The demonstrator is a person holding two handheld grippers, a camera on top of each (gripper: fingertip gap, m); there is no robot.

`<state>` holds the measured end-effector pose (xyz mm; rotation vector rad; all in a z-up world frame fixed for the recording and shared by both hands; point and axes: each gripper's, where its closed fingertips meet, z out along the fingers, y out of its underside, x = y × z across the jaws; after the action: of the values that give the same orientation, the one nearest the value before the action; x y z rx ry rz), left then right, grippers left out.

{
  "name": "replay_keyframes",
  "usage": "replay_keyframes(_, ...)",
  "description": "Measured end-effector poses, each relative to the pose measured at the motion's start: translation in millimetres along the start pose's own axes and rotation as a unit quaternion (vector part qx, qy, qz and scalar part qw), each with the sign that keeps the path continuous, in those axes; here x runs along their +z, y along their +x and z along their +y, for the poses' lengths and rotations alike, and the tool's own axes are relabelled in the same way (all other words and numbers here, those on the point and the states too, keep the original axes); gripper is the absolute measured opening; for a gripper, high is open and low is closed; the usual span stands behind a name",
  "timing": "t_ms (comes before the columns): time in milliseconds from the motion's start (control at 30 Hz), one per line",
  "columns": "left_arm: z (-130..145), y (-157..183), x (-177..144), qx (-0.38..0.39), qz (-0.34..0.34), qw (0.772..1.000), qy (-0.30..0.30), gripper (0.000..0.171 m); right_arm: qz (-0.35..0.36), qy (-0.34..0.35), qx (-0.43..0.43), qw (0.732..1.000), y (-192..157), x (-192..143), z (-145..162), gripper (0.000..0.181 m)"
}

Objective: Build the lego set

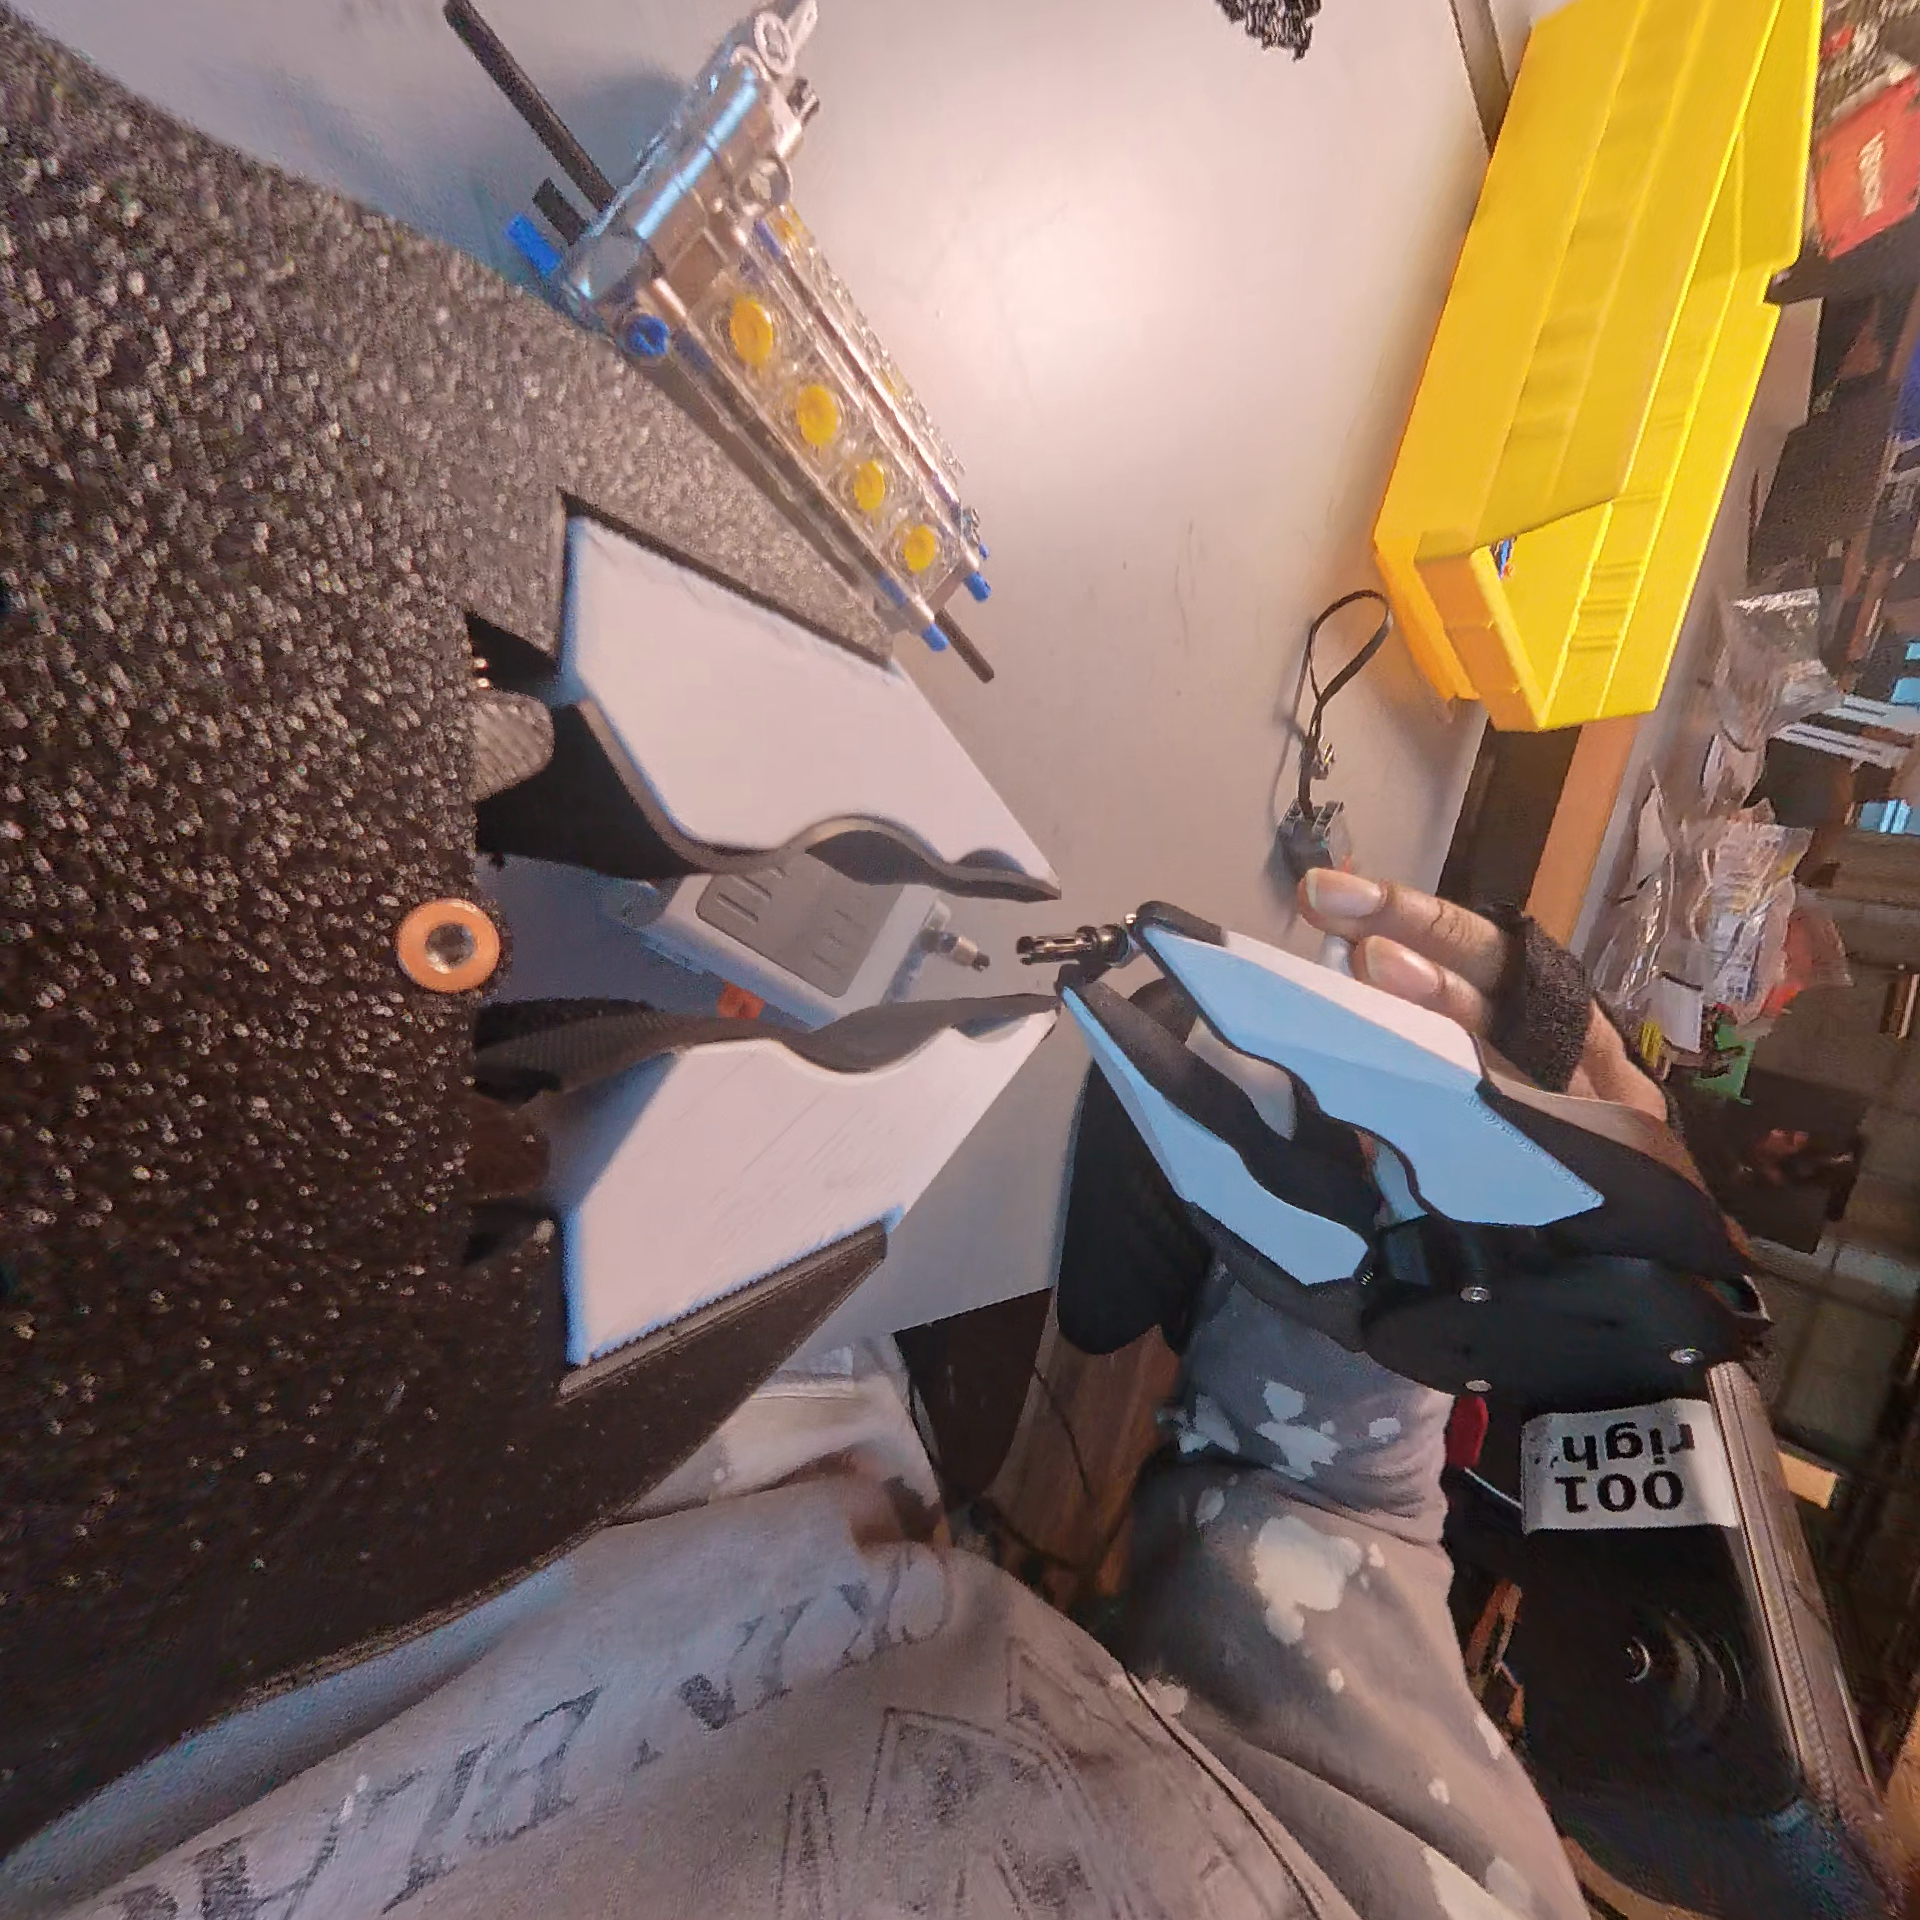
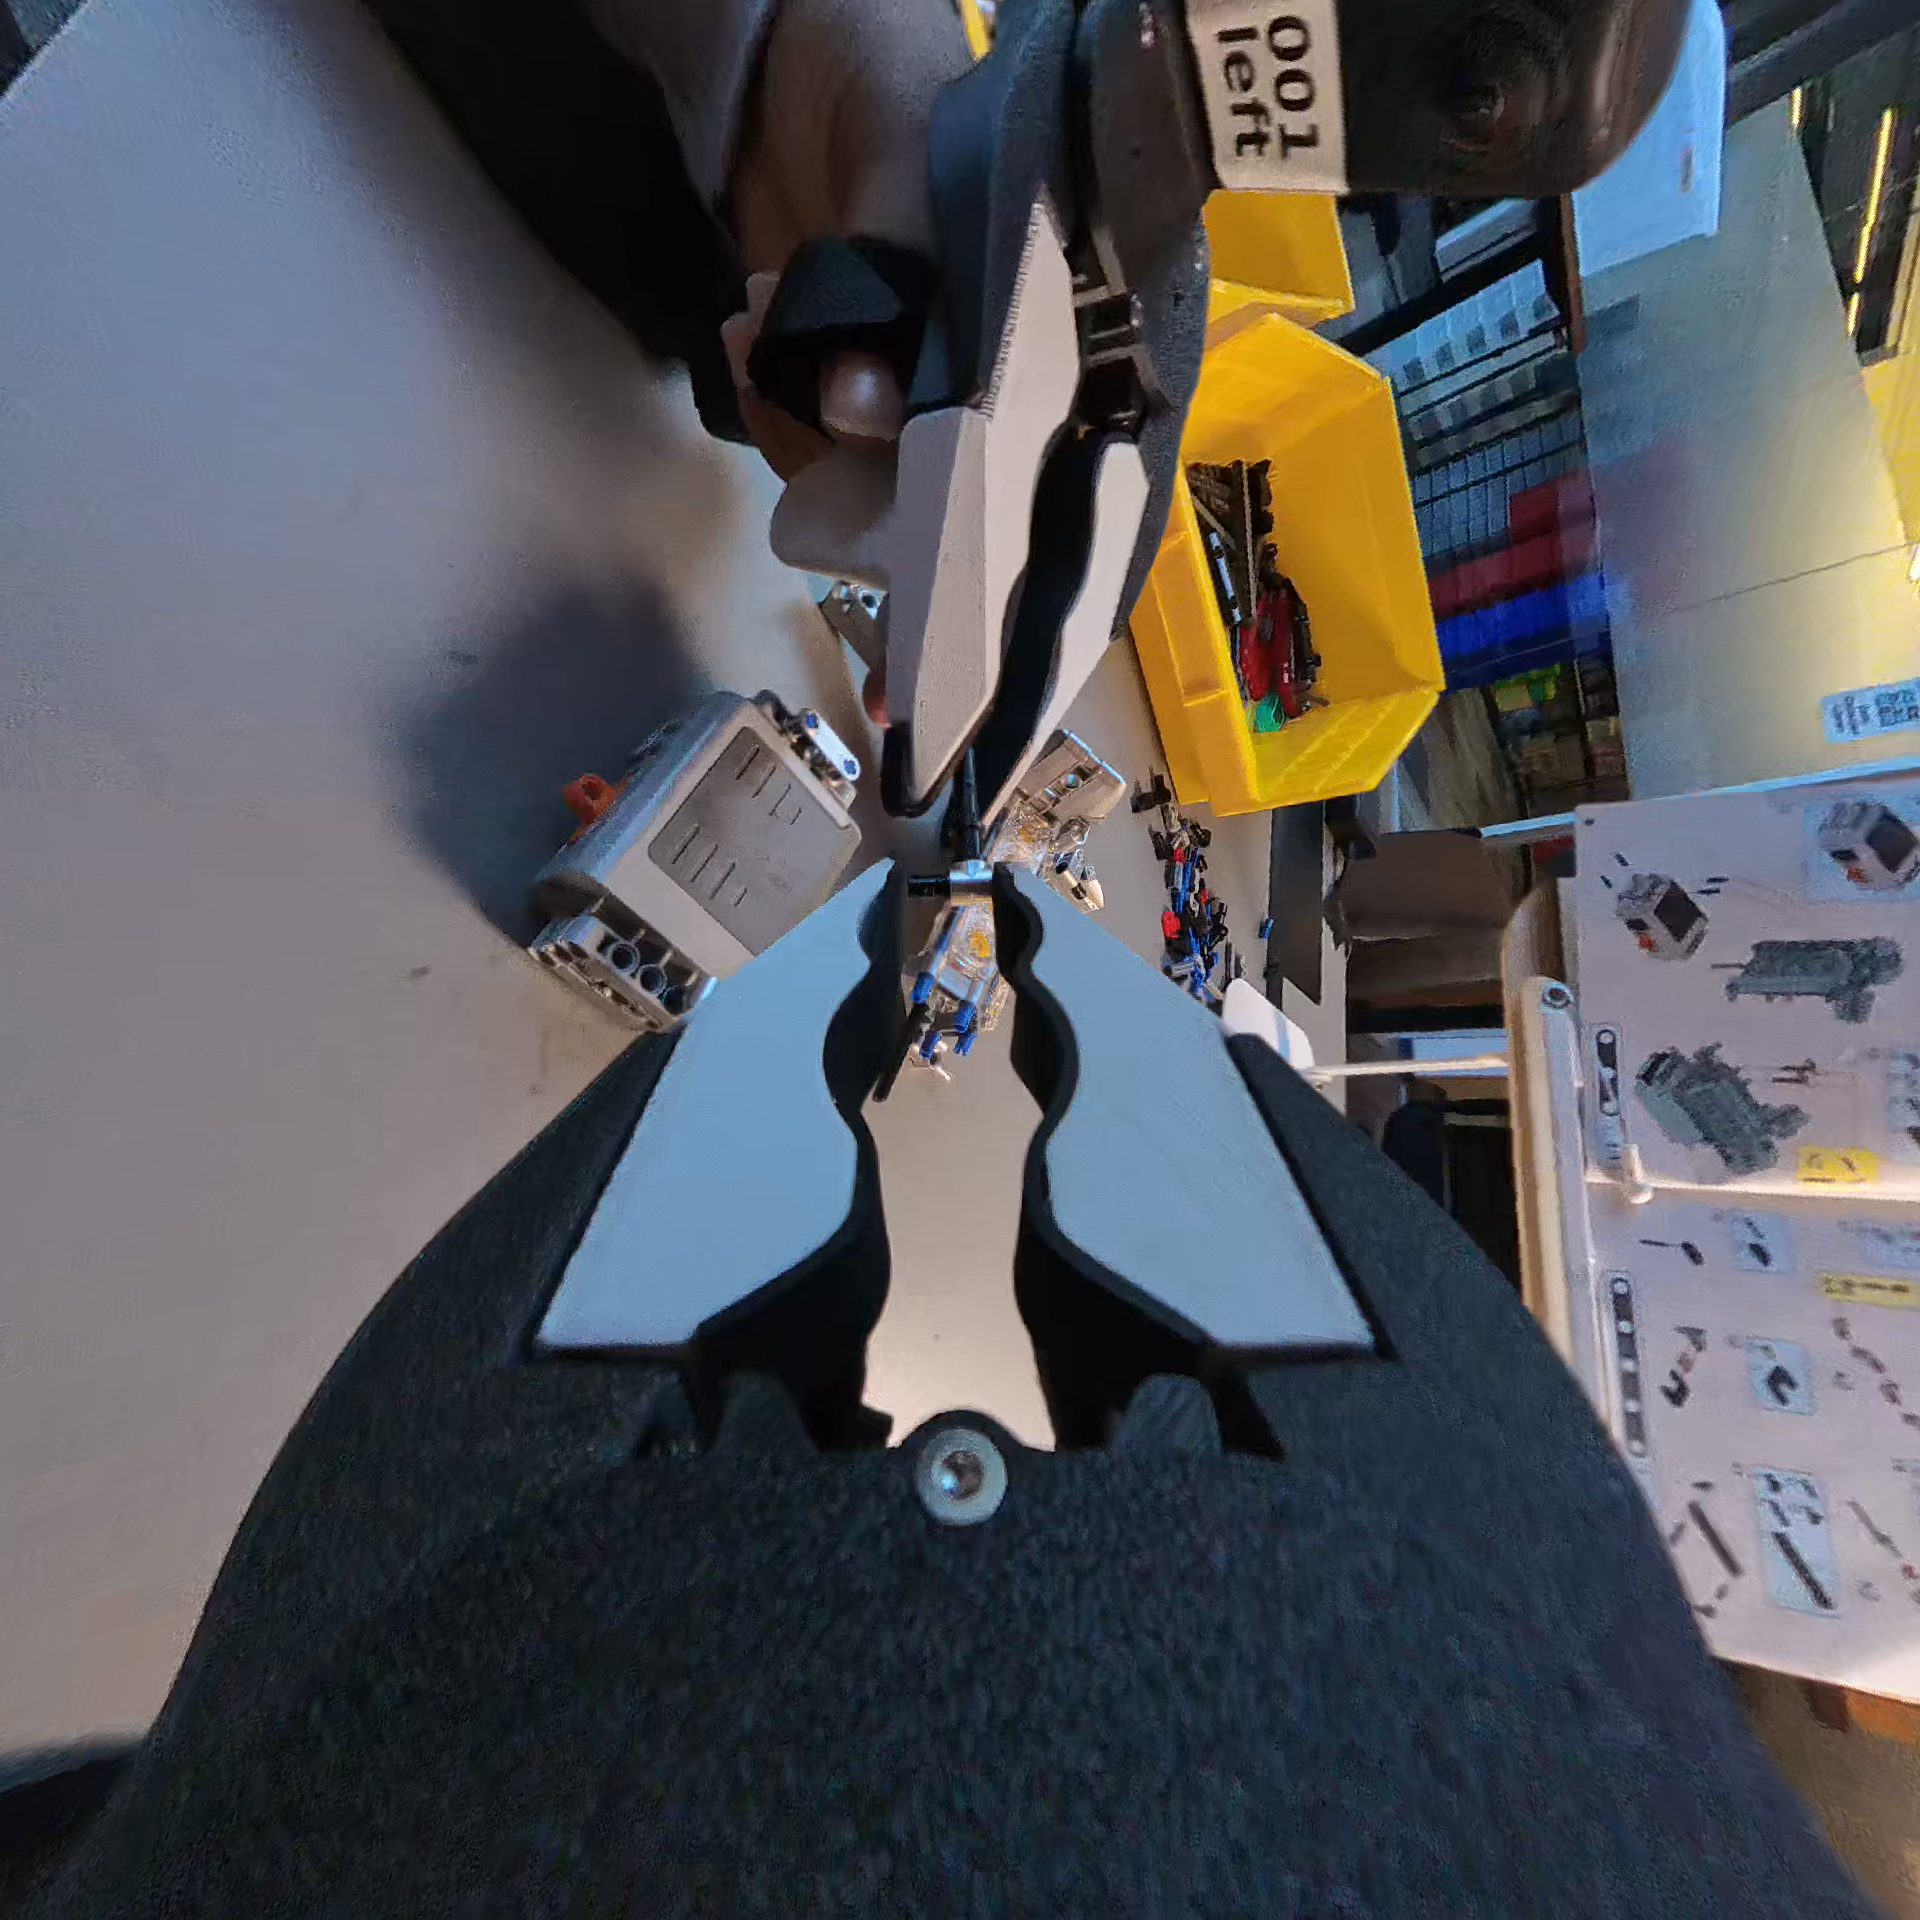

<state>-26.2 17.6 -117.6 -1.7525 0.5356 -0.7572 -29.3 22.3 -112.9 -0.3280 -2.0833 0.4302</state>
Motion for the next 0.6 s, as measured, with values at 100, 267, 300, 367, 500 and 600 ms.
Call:
replay_keyframes(100, 2, 5, 1, -0.001, 0.012, 1.0, -0.004, 0.01, -0.006, -0.014, -0.033, 0.999, -8, 2, -2, 0.015)
replay_keyframes(267, 6, 8, -1, 0.011, 0.016, 1.0, -0.021, 0.005, -0.009, -0.001, 0.0, 1.0, -12, 3, -7, 0.015)
replay_keyframes(300, 3, 8, -2, 0.022, 0.013, 1.0, -0.018, 0.005, -0.011, 0.016, 0.041, 0.999, -10, 2, -9, 0.015)
replay_keyframes(367, -2, 9, -5, 0.051, 0.004, 0.999, -0.009, 0.004, -0.03, 0.066, 0.15, 0.986, -5, -2, -15, 0.016)
replay_keyframes(500, -14, 13, -9, 0.129, -0.028, 0.991, 0.019, 0.004, -0.057, 0.155, 0.335, 0.928, 10, -14, -24, 0.018)
replay_keyframes(600, -24, 16, -11, 0.17, -0.047, 0.983, 0.045, 0.005, -0.064, 0.172, 0.38, 0.907, 11, -15, -23, 0.012)
